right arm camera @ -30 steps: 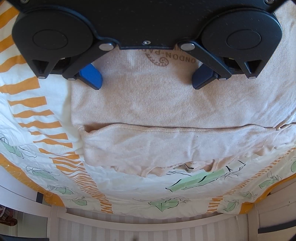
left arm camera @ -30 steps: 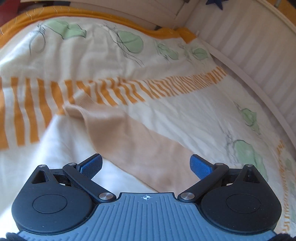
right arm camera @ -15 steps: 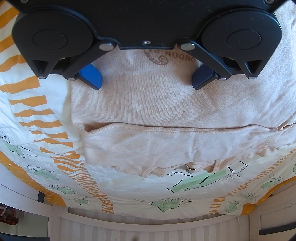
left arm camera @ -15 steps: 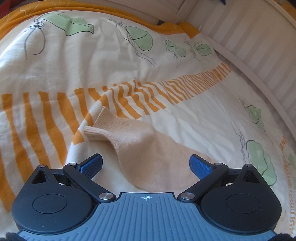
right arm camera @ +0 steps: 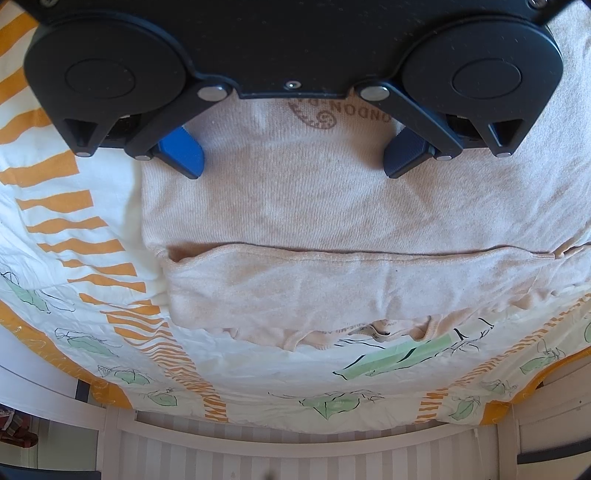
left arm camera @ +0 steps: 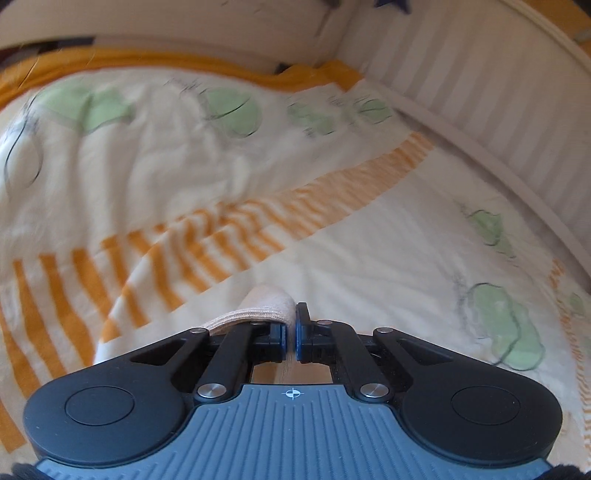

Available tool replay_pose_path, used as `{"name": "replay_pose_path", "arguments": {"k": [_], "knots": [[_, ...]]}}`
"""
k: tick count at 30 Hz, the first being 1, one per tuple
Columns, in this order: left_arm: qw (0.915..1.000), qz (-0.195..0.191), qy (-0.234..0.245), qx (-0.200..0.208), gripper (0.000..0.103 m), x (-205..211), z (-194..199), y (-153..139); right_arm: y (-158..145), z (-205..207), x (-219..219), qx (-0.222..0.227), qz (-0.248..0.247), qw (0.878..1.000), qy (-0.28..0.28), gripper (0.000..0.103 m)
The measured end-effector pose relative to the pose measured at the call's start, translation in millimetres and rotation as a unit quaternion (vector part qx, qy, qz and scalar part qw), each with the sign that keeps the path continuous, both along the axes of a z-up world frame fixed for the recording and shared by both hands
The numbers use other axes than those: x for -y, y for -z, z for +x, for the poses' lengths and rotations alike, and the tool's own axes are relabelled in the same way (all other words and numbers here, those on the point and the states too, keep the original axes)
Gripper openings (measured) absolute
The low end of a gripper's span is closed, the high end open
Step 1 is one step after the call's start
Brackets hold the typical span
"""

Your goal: Fold small clothes

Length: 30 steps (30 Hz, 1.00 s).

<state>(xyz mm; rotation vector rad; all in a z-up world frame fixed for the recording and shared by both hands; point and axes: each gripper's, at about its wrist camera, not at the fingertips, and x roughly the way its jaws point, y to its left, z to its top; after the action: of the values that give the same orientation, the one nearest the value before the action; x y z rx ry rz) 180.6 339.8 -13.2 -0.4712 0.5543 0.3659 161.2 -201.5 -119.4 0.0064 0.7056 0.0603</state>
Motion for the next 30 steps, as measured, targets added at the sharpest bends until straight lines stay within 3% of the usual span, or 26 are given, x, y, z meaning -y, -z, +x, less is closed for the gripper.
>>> {"name": "replay_pose_path", "arguments": {"k": [7, 13, 19, 25, 27, 28, 29, 30], "knots": [[0.9895, 0.067, 0.115, 0.056, 0.004, 99, 14, -61, 1, -1, 0, 0.005, 0.001, 1.000, 0.000, 0.103], [0.9661, 0.076, 0.230, 0.088, 0.004, 205, 30, -83, 1, -2, 1, 0.008, 0.005, 1.000, 0.000, 0.103], [0.9423, 0.074, 0.318, 0.072, 0.004, 304, 53, -59, 1, -3, 2, 0.009, 0.011, 1.000, 0.000, 0.103], [0.9177, 0.093, 0.386, 0.007, 0.006, 390, 72, -6, 1, -3, 5, 0.012, 0.019, 1.000, -0.001, 0.103], [0.9090, 0.101, 0.404, -0.018, 0.020, 410, 73, 13, 1, -3, 6, 0.012, 0.022, 1.000, -0.001, 0.103], [0.9044, 0.103, 0.413, -0.027, 0.037, 417, 72, 22, 1, -3, 6, 0.012, 0.023, 1.000, -0.001, 0.103], [0.9003, 0.104, 0.421, -0.033, 0.044, 423, 70, 29, 1, -3, 6, 0.013, 0.025, 1.000, -0.001, 0.103], [0.8961, 0.103, 0.430, -0.038, 0.045, 428, 68, 35, 1, -3, 7, 0.013, 0.026, 1.000, -0.001, 0.103]]}}
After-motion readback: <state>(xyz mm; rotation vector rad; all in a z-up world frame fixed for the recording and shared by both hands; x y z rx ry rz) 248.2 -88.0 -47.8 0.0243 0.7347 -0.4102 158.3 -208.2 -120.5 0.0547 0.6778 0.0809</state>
